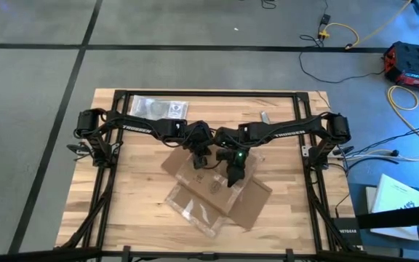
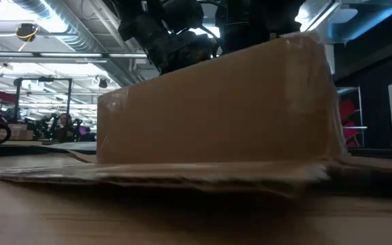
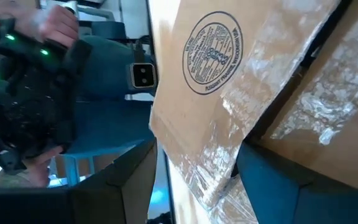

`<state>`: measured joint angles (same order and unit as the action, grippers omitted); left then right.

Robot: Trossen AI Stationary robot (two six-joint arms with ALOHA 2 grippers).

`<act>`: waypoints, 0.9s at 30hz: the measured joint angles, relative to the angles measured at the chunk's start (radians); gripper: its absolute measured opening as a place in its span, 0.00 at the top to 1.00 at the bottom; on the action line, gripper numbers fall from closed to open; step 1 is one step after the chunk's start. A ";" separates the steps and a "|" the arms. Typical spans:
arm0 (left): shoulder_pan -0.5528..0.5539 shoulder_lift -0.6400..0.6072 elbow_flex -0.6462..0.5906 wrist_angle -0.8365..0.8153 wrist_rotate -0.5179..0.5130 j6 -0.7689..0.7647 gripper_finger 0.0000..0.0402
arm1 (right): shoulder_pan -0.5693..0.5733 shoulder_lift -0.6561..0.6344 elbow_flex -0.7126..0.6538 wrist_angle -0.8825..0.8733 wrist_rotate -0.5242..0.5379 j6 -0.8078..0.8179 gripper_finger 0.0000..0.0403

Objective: Unpack boxes
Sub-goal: Break down the box until it is fully flat

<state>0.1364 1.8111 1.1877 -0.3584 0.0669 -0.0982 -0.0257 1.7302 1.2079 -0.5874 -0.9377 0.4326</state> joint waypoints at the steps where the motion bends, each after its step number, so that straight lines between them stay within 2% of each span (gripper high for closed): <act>1: 0.000 0.000 0.000 0.001 0.000 0.000 1.00 | 0.000 0.000 0.000 0.007 -0.004 0.014 0.50; 8: 0.001 -0.001 0.000 0.005 0.000 0.000 1.00 | 0.004 -0.002 0.023 0.052 -0.030 0.103 0.50; 10: 0.001 -0.002 0.001 0.008 0.000 0.000 1.00 | 0.013 -0.002 0.057 0.053 -0.030 0.119 0.50; 12: 0.001 -0.002 0.001 0.002 -0.021 0.002 1.00 | 0.029 -0.004 0.101 0.063 -0.107 0.123 0.50; 14: 0.005 0.002 -0.001 0.003 -0.027 0.007 1.00 | 0.054 -0.016 0.150 0.074 -0.133 0.119 0.50; 16: 0.006 0.001 -0.002 -0.002 -0.035 0.014 1.00 | 0.076 -0.015 0.197 0.076 -0.131 0.107 0.50; 21: 0.006 0.002 -0.002 0.003 -0.032 0.022 1.00 | 0.095 -0.011 0.268 0.061 -0.033 0.056 0.50; 27: 0.005 0.002 -0.002 0.003 -0.026 0.021 1.00 | 0.094 -0.008 0.273 0.025 0.176 -0.018 0.50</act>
<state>0.1417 1.8126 1.1858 -0.3550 0.0414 -0.0769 0.0681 1.7226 1.4807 -0.5626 -0.7619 0.4145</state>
